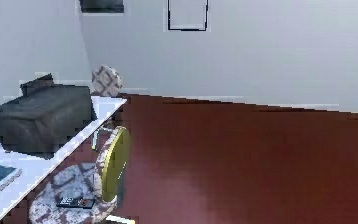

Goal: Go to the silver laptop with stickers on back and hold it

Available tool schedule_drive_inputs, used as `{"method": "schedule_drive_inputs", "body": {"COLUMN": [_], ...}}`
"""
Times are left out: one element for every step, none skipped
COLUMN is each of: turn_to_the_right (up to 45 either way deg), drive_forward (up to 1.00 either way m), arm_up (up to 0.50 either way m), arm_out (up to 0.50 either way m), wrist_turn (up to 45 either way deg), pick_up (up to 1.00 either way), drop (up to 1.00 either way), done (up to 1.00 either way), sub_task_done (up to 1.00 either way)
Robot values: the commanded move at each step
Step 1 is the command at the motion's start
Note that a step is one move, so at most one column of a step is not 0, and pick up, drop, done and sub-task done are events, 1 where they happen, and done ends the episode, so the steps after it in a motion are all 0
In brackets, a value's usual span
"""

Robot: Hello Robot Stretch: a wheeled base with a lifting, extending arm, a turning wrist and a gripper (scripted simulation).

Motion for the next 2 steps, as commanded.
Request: {"method": "schedule_drive_inputs", "body": {"turn_to_the_right": [0.0, -21.0], "drive_forward": [1.00, 0.00], "arm_up": [0.00, 0.00], "arm_out": [0.00, 0.00], "wrist_turn": [0.0, 0.0], "pick_up": [0.00, 0.00], "drop": [0.00, 0.00], "done": [0.00, 0.00], "sub_task_done": [0.00, 0.00]}}
